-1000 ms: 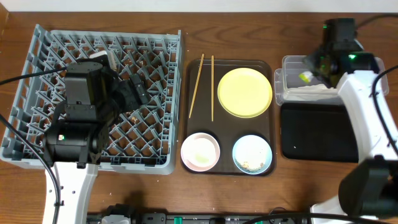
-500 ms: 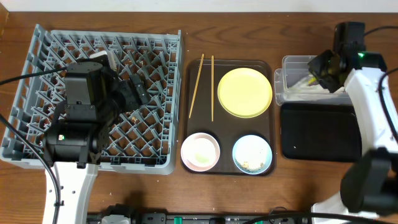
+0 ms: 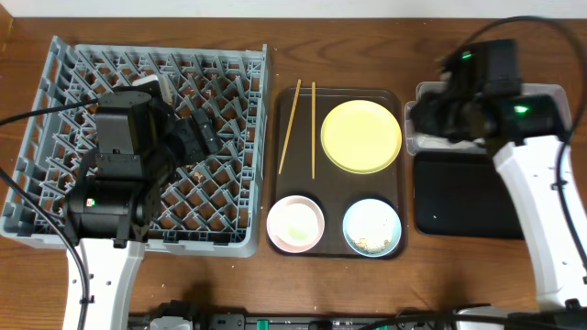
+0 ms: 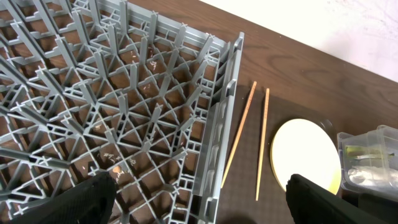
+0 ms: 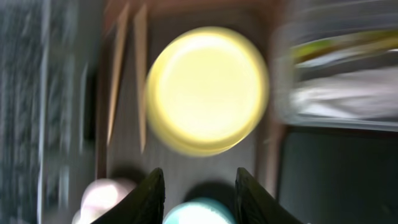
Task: Sort waste into correct bins and load items into the dishwasher
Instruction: 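Reach the right gripper to the blue rice bowl and grasp its rim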
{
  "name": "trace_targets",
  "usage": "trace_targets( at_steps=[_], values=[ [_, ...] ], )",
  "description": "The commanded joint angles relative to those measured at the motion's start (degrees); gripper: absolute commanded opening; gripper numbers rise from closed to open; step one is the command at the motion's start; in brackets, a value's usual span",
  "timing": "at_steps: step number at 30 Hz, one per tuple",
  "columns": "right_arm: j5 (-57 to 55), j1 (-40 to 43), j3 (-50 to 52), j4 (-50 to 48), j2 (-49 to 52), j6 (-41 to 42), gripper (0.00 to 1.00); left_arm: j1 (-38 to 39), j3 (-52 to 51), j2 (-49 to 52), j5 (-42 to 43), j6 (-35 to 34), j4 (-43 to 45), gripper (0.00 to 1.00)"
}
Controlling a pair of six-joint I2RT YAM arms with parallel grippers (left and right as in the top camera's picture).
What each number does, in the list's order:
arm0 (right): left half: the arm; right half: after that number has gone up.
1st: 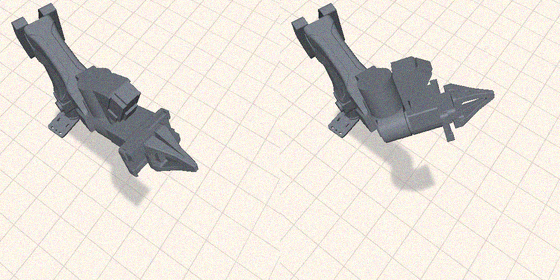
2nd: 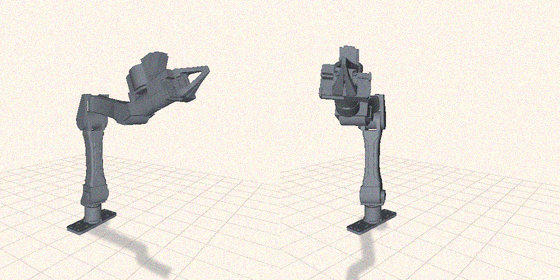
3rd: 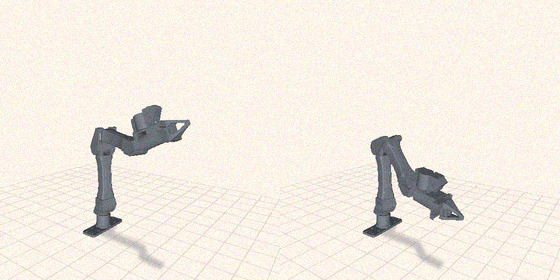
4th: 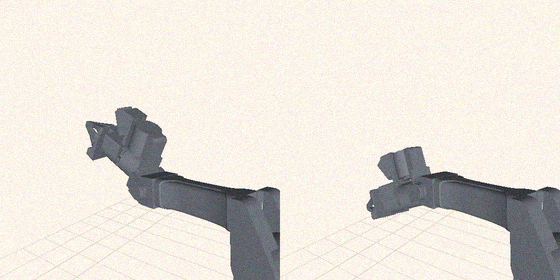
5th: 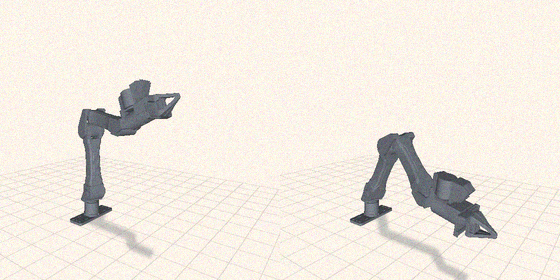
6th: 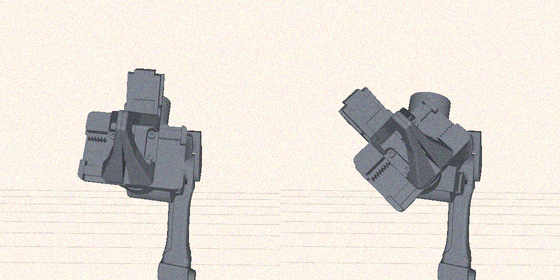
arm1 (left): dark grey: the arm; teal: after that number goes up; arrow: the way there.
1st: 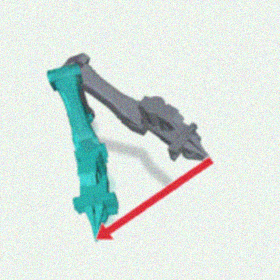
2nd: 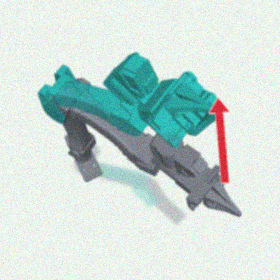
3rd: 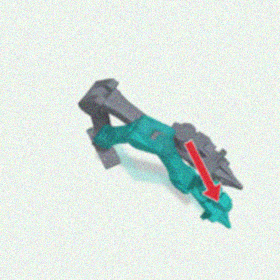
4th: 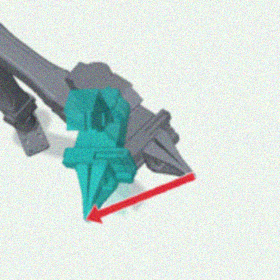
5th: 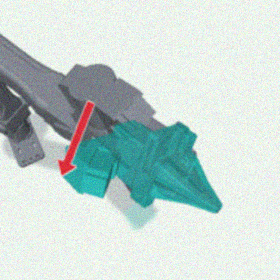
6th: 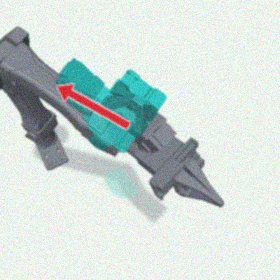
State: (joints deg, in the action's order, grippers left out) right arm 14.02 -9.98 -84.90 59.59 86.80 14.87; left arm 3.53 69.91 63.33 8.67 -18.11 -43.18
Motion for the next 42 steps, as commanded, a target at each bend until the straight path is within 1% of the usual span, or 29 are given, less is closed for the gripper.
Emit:
trace_targets(
  at_steps=[1, 4, 6, 7, 10, 14, 15, 18, 21, 24, 26, 28, 31, 34, 37, 42],
  values=[
    [5.64, -4.68, -0.04, 1.79, 1.33, -11.21, 0.35, 0.02, 1.31, -0.04, -0.07, 0.00, -0.09, 0.91],
    [5.53, -7.76, -0.04, 1.92, 1.73, -11.50, 0.35, 0.02, 1.31, -0.04, -0.07, -0.22, -0.09, 0.90],
    [5.53, -9.73, -0.04, 1.97, 1.77, -13.27, 0.35, 0.02, 1.31, -0.04, 1.99, -0.20, -0.74, 0.91],
    [5.53, -10.84, -0.02, 2.25, 1.77, -13.97, 0.35, 0.02, 1.31, -0.11, 3.96, -0.15, -2.38, 0.98],
    [5.49, -13.86, 0.00, 3.65, 1.86, -16.04, 0.36, 0.02, 1.31, -0.07, 5.11, -0.22, -2.62, 0.98],
    [3.39, -16.70, 0.42, 6.23, 2.03, -16.15, 0.37, 0.02, 1.31, 0.07, 5.42, -0.17, -3.19, 0.98],
    [2.05, -17.05, 0.66, 7.06, 2.03, -15.08, 0.39, 0.02, 1.31, 0.04, 5.46, -0.17, -3.56, 0.98],
    [-3.80, -17.27, 2.36, 9.40, 2.14, -8.09, 0.38, 0.02, 1.31, 0.00, 5.46, -0.17, -4.98, 0.98],
    [-7.39, -16.98, 5.60, 9.35, 2.14, -2.80, 0.38, 0.02, 1.31, 0.02, 5.46, -0.17, -6.32, 0.98],
    [-8.20, -16.50, 9.62, 7.82, 2.16, 2.67, 0.38, 0.02, 1.31, 0.02, 5.46, -0.17, -6.67, 0.98],
    [-6.23, -16.48, 11.91, 5.95, 2.16, 2.29, 0.36, 0.02, 1.31, 0.02, 5.44, -0.17, -6.67, 0.98],
    [-1.29, -16.90, 13.94, 4.26, 2.16, -0.72, 0.36, 0.02, 1.31, 0.02, 5.44, -0.17, -6.64, 0.98],
    [1.57, -18.16, 16.98, 2.67, 2.27, 0.81, 0.36, 0.02, 1.31, 0.02, 5.40, -0.17, -6.64, 0.98],
    [-0.52, -19.34, 20.33, -0.04, 2.38, 8.11, 0.36, 0.02, 1.31, 0.02, 5.40, -0.17, -6.64, 0.98],
    [-0.72, -20.04, 23.47, -4.22, 2.40, 18.45, 0.35, 0.02, 1.31, 0.02, 5.42, -0.17, -6.62, 0.98],
    [-1.36, -20.61, 25.16, -7.39, 2.40, 28.06, 0.32, 0.02, 1.31, 0.02, 5.42, -0.17, -6.97, 0.98]
  ],
)
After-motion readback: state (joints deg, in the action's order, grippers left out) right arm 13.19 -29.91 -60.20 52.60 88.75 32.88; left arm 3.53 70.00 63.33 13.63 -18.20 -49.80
